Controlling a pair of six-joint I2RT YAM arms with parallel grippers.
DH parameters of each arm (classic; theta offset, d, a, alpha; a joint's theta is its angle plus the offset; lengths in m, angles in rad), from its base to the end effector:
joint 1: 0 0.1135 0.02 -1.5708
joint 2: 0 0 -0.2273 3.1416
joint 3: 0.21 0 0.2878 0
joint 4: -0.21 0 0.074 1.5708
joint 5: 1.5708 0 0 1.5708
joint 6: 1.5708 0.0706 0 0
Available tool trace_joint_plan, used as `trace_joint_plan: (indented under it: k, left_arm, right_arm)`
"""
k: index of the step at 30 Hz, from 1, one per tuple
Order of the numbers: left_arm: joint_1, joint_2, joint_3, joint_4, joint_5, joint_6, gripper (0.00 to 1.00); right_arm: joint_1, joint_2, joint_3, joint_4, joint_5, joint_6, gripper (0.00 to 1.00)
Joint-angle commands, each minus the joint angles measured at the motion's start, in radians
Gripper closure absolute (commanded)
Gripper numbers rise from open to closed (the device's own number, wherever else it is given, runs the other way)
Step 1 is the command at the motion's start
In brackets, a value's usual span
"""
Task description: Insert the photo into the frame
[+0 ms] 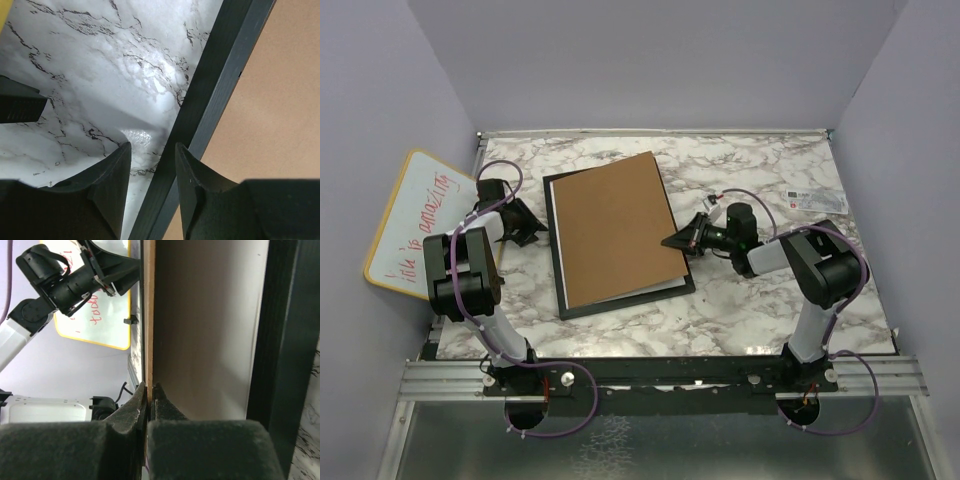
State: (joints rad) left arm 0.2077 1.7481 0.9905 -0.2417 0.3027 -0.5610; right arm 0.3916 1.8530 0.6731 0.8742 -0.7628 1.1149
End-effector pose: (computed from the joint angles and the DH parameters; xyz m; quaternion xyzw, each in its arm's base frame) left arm 0.3784 0.0582 0.0685 -0.3162 0.8952 -0.1914 0.2489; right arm 0.3190 0.1845 0.0568 0.0590 0.7780 0.5943 0.1949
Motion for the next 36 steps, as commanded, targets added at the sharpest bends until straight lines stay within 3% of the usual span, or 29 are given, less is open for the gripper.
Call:
trace_joint_plan:
  k: [1,18,26,36]
  left_arm:
    - [-0.008,0.044,-0.031,-0.015,0.044,-0.005,0.57]
    - [-0.01,0.052,-0.041,-0.01,0.091,0.004,0.57]
    - [-0.01,0.047,-0.033,-0.01,0.099,-0.011,0.56]
    - [-0.01,0.034,0.04,-0.103,0.023,0.037,0.48]
  right_arm:
    - [0.004,-0.033,-0.012,0.003,0.029,-0.04,0.99]
    - [0.006,0.043,0.11,-0.213,-0.034,-0.177,0.97]
    - [0.026,0.028,0.177,-0.4,-0.009,-0.274,0.83]
    - [0.031,-0.026,0.318,-0.725,0.085,-0.415,0.49]
